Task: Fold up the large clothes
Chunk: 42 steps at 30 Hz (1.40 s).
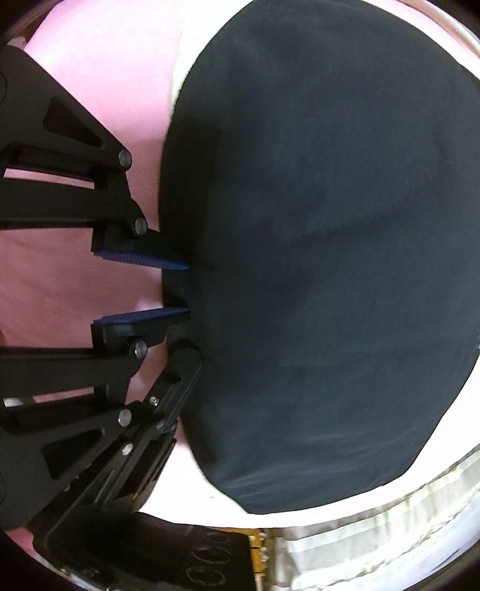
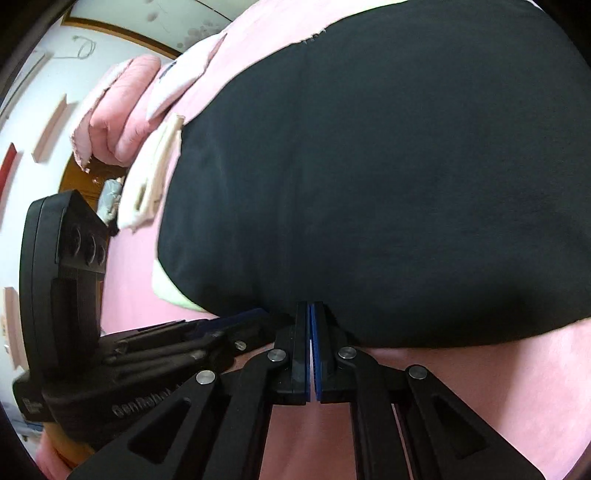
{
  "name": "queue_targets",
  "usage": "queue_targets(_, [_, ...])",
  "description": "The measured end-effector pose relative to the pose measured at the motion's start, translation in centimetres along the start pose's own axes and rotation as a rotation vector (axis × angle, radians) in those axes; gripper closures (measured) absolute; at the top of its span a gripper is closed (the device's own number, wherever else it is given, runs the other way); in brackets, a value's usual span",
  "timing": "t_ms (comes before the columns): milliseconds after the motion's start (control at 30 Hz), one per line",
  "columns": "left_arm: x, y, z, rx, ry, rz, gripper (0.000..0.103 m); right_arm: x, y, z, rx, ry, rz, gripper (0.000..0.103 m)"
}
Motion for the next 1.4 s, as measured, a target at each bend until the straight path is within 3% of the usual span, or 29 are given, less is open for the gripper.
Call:
queue_targets(100, [0.7, 0.6, 0.8, -0.016, -0.045, -0.01, 0.086, 0.5, -0.5, -1.0, -0.003, 0.013, -0.022, 0.102])
queue_targets(200, [0.6, 0.5, 2.0, -0.021, -0.094, -0.043, 0.1, 3.0, -2.6, -3.8, -0.109, -0.005, -0.072, 0.102])
queue_targets(267, [0.3, -0.2, 3.1, -0.073, -0.142, -0.079, 0.102, 3.8, -5.1, -6.6, -0.18, 0.011, -0.117, 0.102])
queue_targets(367, [-0.2, -2.5, 5.7, -0.078, -0.219, -0.177, 0.102, 3.7, -8.3, -10.3, -0.2, 0.02, -0.145, 0.103])
queue_targets(400, [-0.3, -3.1, 6.4, -0.062, -0.232, -0.202, 0.102, 3.6, -9.2, -11.3, -0.17, 0.0, -0.14, 0.103])
queue_targets(433, [-0.4, -4.4, 8.0, 0.013, -0.264, -0.248, 0.102, 3.2, -9.9, -12.0, -0.171, -0.015, -0.13, 0.103])
queue_targets(500, [-0.6, -6.5, 11.5, 0.14, -0.327, -0.309, 0.102, 2.1, -13.2, -16.0, -0.486, 0.006, -0.178, 0.103])
queue_targets(533, [-0.7, -7.1, 13.3, 0.185, -0.362, -0.318, 0.102, 2.3, -14.4, -17.8, -0.538, 0.017, -0.185, 0.103])
queue_targets(567, [-0.9, -7.5, 15.1, 0.216, -0.398, -0.313, 0.102, 1.6, -15.8, -19.4, -0.529, 0.059, -0.199, 0.103])
queue_targets(633, [-1.3, -7.6, 18.8, 0.218, -0.466, -0.299, 0.102, 0.2, -17.9, -21.8, -0.431, 0.157, -0.231, 0.103])
queue_targets(667, [-1.7, -7.5, 20.6, 0.219, -0.503, -0.296, 0.102, -0.2, -18.5, -22.3, -0.427, 0.176, -0.237, 0.103])
queue_targets(733, [-2.2, -7.4, 22.1, 0.229, -0.524, -0.297, 0.102, -1.1, -19.5, -23.1, -0.573, 0.202, -0.244, 0.103])
queue_targets(767, [-2.5, -7.5, 22.2, 0.227, -0.52, -0.306, 0.102, -1.8, -20.0, -23.7, -0.692, 0.228, -0.239, 0.103])
queue_targets(800, [-2.7, -7.7, 22.1, 0.243, -0.515, -0.311, 0.102, -2.4, -20.0, -23.8, -0.717, 0.254, -0.233, 0.103])
queue_targets(900, [-3.5, -8.4, 20.8, 0.25, -0.479, -0.327, 0.102, -3.5, -20.8, -22.7, -0.565, 0.311, -0.295, 0.103])
queue_targets(1000, [-2.9, -9.2, 16.3, 0.149, -0.367, -0.379, 0.102, -3.9, -21.4, -19.8, -0.502, 0.25, -0.362, 0.103])
queue_targets(1100, [-2.1, -8.0, 9.7, 0.009, -0.204, -0.329, 0.102, -4.1, -20.5, -15.6, -0.359, 0.119, -0.376, 0.103])
queue_targets(1167, [-1.8, -6.8, 6.1, -0.064, -0.096, -0.273, 0.102, -4.9, -17.4, -11.3, -0.198, 0.03, -0.34, 0.103])
queue_targets(1267, [-1.0, -5.6, 2.5, -0.059, 0.015, -0.233, 0.102, -5.1, -14.4, -7.5, -0.064, -0.069, -0.241, 0.103])
queue_targets(1300, [-0.8, -5.1, 1.7, -0.049, 0.039, -0.222, 0.102, -5.3, -13.3, -6.2, -0.045, -0.105, -0.198, 0.103])
queue_targets(1400, [0.3, -4.1, 1.6, -0.033, 0.059, -0.189, 0.102, -6.0, -9.8, -4.9, -0.093, -0.15, -0.081, 0.103])
Point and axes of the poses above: each gripper's, at about its wrist camera, not at the fingertips, and y roughly the way its jaws point, z to its left, x to its top, the point moved 10 cm from there along y, roughly the way its jaws point, and after that the axes turned 15 degrees about z, right-handed, at the moved point
